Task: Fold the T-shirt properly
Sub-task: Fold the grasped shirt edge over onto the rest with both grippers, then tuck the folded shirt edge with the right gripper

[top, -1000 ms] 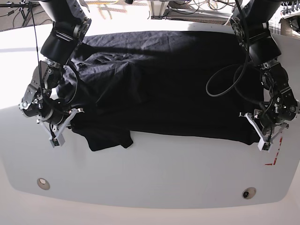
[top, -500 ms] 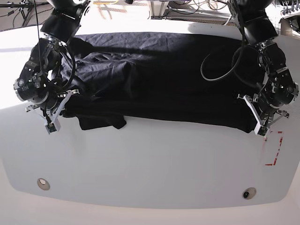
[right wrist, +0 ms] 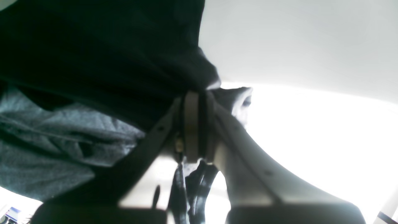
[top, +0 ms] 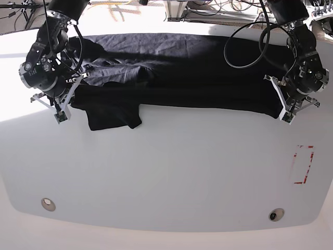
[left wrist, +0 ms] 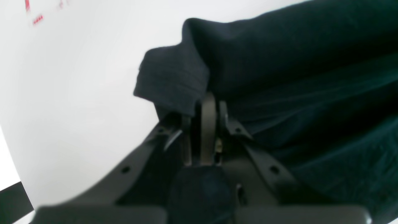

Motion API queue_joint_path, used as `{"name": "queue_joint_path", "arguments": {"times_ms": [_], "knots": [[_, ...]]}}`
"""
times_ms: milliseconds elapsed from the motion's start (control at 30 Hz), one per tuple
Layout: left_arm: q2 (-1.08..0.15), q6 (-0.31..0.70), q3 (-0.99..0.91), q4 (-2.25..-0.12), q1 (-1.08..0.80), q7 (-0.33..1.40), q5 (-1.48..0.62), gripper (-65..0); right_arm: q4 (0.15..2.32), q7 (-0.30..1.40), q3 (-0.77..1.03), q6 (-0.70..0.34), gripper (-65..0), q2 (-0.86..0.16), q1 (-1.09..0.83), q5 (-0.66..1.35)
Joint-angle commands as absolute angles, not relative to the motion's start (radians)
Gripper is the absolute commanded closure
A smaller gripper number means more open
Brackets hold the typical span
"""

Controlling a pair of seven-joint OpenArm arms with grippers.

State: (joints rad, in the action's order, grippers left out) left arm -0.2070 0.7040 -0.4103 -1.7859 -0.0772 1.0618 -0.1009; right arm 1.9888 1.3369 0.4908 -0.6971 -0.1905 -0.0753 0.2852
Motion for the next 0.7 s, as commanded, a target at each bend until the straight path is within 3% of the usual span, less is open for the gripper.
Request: {"name": "queue_joint_path", "arguments": {"times_ms": [0, 400, 567, 600, 667], "knots": [[-0.222, 0.698, -0.418, -1.828, -0.102, 1.055, -0.09, 0.0, 2.014, 1.333, 0.496, -0.698, -2.2, -0.2, -0.107, 0.271], [-0.254, 0.698, -0.446, -1.821, -0.186, 1.056, -0.087, 0.0, 2.014, 1.333, 0.496, -0.698, -4.3, -0.197, -0.213, 0.271], [-0.254, 0.698, -0.444, -1.824, -0.203, 1.056, -0.085, -1.1, 2.012, 1.333, 0.496, -0.698, -24.1, -0.196, -0.229, 0.271], [-0.255, 0.698, -0.443, -1.825, -0.203, 1.064, -0.088, -4.9, 2.014, 1.333, 0.498, -0.698, -32.2, -0.186, -0.234, 0.271], [-0.257, 0.698, -0.443, -1.825, -0.202, 1.082, -0.088, -11.2, 2.017, 1.333, 0.498, -0.698, -40.6, -0.179, -0.232, 0.271]]}}
